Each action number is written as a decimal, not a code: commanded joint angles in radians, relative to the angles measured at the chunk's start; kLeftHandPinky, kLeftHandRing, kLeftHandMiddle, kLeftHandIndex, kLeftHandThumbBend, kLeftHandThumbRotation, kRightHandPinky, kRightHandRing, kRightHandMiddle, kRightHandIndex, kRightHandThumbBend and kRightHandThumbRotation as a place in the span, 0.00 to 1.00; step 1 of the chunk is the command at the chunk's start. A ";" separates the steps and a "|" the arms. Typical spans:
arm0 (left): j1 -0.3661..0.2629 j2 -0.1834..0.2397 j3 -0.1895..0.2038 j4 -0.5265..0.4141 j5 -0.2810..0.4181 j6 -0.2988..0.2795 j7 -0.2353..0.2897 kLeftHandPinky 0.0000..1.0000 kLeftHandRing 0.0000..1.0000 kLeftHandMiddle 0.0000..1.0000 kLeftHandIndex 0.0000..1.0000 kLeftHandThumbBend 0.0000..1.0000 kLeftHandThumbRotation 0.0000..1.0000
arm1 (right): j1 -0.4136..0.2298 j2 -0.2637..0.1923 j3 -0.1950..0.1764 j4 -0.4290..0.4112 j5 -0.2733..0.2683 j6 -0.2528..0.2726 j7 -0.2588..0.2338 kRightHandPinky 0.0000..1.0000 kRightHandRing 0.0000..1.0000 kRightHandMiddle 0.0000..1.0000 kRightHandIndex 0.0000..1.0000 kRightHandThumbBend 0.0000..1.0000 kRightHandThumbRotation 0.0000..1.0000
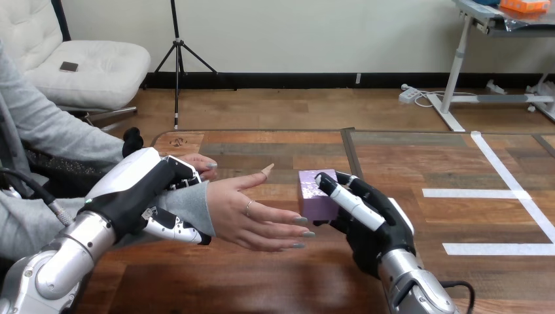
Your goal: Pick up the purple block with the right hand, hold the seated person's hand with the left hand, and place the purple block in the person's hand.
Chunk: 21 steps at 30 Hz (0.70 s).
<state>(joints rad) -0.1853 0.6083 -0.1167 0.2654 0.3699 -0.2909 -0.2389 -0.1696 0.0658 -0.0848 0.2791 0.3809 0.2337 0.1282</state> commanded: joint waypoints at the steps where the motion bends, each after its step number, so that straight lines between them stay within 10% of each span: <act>1: -0.085 -0.038 0.020 -0.033 -0.021 -0.034 0.038 0.20 0.26 0.34 0.37 0.65 0.00 | -0.019 0.066 0.010 -0.090 0.034 0.040 -0.016 0.30 0.36 0.42 0.43 0.82 0.00; 21: -0.092 -0.051 0.016 -0.026 -0.021 -0.048 0.044 0.20 0.26 0.33 0.37 0.65 0.00 | 0.027 0.082 0.052 -0.242 0.119 0.210 -0.085 0.31 0.37 0.43 0.43 0.82 0.00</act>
<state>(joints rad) -0.1860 0.5924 -0.1167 0.2663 0.3700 -0.2992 -0.2300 -0.1257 0.0682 -0.0427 0.1276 0.4726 0.4299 0.0560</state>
